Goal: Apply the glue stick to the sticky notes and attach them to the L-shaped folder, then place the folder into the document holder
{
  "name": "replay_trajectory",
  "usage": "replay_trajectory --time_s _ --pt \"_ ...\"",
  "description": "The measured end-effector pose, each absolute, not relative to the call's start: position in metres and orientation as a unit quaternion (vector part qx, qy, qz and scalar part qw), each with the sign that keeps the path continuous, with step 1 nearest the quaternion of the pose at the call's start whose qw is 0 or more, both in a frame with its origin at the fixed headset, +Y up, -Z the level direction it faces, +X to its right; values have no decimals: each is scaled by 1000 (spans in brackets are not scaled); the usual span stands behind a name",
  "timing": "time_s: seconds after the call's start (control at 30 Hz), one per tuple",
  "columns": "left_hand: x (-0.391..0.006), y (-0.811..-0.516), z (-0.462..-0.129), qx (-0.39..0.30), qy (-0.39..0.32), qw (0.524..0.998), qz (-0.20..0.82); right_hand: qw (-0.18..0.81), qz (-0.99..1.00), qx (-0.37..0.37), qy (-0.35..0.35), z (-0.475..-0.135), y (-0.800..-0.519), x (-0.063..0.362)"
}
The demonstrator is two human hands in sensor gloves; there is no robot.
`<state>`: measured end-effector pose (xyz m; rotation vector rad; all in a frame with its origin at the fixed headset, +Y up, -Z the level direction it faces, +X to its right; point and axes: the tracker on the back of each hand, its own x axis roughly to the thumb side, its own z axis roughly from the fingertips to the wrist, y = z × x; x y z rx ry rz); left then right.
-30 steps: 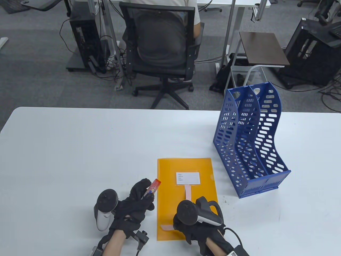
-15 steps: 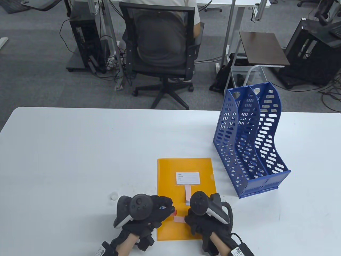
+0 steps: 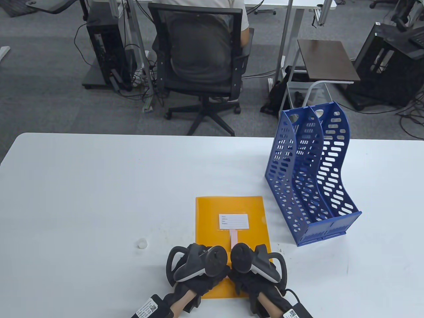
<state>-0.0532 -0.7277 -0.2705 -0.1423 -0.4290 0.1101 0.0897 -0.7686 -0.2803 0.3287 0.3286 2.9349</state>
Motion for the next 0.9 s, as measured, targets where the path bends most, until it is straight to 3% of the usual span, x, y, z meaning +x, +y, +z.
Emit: replay_trajectory --time_s 0.9 --pt "-46 -733 -271 -66 -192 979 10 82 986 102 107 -280 -769 90"
